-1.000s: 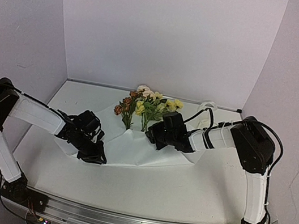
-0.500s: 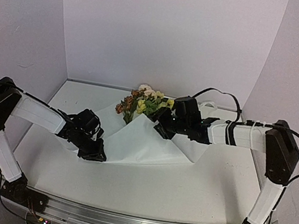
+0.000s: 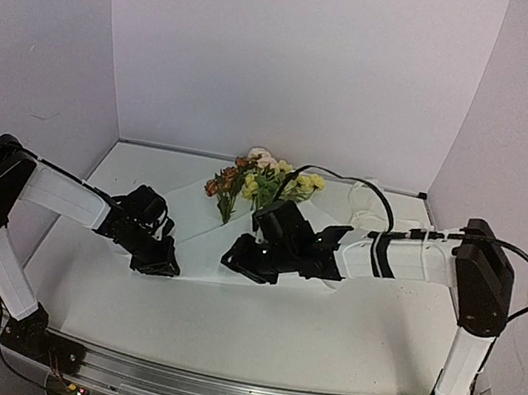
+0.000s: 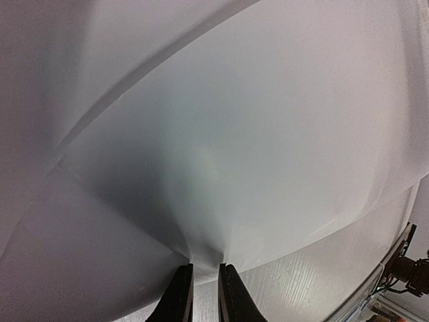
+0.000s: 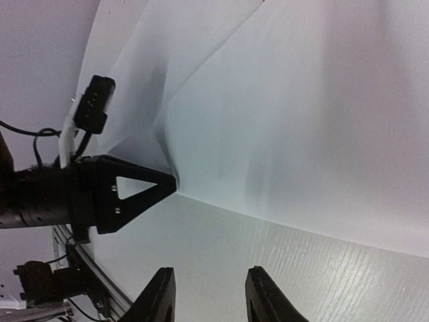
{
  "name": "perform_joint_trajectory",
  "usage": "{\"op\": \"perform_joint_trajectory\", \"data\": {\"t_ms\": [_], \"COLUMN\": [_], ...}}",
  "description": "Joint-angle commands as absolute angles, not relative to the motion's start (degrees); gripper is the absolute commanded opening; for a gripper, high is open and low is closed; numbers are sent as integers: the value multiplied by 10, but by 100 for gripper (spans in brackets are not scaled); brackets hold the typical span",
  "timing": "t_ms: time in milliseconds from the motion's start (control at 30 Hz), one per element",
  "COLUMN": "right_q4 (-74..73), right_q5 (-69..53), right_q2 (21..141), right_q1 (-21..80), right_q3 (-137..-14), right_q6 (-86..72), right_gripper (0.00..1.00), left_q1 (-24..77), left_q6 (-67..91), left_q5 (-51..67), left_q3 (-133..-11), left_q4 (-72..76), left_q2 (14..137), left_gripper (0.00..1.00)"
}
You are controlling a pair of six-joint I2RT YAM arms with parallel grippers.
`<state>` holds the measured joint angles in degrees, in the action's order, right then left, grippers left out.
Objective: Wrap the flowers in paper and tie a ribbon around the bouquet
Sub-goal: Press the fold line of the 1/4-folded wrapping paper.
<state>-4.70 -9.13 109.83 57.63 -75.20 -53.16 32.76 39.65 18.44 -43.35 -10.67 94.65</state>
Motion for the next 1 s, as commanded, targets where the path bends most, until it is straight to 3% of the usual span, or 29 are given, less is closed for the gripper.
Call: {"op": "perform_joint_trajectory", "data": {"t_ms": [0,633,967], "right_q4": [-61,-58,-64], "right_q5": [-79,-43,-58], "right_q2": [1133,1089,1073], "right_q1": [581,522,564], "right_q3": [-775,-618,-702], "right_q6": [-507,-567,-561], "right_gripper": [33,25,27], "left_q1": [317,299,299], "left_q6": [384,373,370], "left_q5": [162,172,184], "left_q3": [-418,-405,-414], "left_q4": [-149,-154,-156], "left_q2": [947,934,923], "left_gripper": [16,15,15]}}
